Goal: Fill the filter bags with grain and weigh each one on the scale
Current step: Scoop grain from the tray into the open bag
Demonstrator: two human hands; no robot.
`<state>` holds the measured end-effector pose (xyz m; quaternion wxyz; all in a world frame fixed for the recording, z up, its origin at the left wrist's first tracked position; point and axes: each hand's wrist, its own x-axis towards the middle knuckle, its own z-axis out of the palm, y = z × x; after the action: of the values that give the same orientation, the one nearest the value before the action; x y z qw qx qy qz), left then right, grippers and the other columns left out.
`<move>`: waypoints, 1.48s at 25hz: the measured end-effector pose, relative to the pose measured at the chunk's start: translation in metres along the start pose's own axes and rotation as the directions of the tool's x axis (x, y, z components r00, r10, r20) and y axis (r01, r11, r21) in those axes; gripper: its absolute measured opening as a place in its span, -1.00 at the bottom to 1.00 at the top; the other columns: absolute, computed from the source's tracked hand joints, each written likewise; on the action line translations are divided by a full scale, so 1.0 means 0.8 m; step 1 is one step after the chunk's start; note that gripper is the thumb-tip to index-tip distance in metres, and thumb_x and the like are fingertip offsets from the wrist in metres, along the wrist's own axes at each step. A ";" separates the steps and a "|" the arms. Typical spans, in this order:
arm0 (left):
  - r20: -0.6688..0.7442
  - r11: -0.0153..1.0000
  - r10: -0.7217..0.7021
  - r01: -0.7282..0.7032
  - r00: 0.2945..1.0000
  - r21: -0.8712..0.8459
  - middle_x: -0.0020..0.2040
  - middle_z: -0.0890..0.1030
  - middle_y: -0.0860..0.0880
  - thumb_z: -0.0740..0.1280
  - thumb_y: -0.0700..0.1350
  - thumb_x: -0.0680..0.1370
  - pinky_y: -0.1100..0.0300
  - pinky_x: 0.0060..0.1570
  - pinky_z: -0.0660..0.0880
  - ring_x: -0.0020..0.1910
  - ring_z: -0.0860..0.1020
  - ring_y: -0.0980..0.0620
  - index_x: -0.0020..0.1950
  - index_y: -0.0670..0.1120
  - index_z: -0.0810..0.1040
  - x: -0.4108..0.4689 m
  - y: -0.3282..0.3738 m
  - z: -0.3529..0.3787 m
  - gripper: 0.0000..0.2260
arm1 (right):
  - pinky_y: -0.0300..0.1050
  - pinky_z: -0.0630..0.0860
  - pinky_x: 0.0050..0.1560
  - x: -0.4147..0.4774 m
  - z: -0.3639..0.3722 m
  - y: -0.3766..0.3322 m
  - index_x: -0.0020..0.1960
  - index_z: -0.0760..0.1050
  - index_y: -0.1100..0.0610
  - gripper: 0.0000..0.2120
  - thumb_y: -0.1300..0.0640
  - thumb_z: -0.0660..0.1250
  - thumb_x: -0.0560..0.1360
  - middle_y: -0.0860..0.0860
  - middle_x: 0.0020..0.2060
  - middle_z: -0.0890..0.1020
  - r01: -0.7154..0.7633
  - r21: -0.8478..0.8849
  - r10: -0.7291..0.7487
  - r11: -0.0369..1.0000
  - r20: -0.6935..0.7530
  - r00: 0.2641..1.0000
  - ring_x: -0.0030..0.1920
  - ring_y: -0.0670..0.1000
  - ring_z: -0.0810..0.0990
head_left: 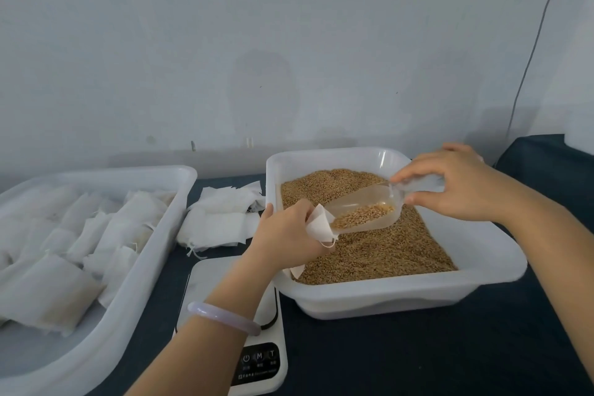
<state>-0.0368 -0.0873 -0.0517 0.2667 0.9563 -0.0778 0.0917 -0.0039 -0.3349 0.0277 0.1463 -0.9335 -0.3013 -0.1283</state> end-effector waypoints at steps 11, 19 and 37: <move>0.054 0.992 -0.040 0.033 0.998 0.121 -0.27 0.44 0.18 0.36 0.34 0.34 -0.05 0.43 0.05 -0.13 0.46 0.11 -0.12 0.03 0.42 0.004 0.001 0.005 -0.58 | -0.17 -0.22 0.41 0.018 -0.011 -0.016 0.03 0.52 -0.26 -0.75 0.02 0.43 0.43 -0.28 -0.03 0.47 0.031 -0.126 -0.030 0.992 0.007 1.000 0.11 -0.26 0.27; 0.069 0.980 -0.069 0.054 0.995 0.190 -0.26 0.48 0.16 0.26 0.42 0.32 -0.05 0.46 -0.04 -0.09 0.47 0.05 -0.25 0.09 0.30 0.007 0.004 0.010 -0.58 | -0.13 -0.26 0.41 0.022 -0.010 -0.022 0.04 0.56 -0.22 -0.76 0.02 0.44 0.42 -0.25 -0.04 0.49 0.061 -0.191 -0.068 0.980 -0.028 0.997 0.13 -0.21 0.32; -0.031 0.982 -0.056 0.061 0.998 0.179 -0.35 0.40 0.13 0.23 0.27 0.40 0.02 0.40 0.09 -0.21 0.39 0.01 -0.26 0.01 0.29 0.004 0.007 0.010 -0.65 | -0.10 -0.34 0.40 0.038 -0.024 -0.040 0.05 0.62 -0.11 -0.75 0.11 0.45 0.40 -0.15 -0.01 0.56 0.163 -0.309 -0.205 0.937 -0.108 0.973 0.19 -0.09 0.40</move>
<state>-0.0340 -0.0964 -0.0553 0.1829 0.9770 -0.0377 0.1028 -0.0018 -0.3008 0.0618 0.0121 -0.9012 -0.3539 -0.2500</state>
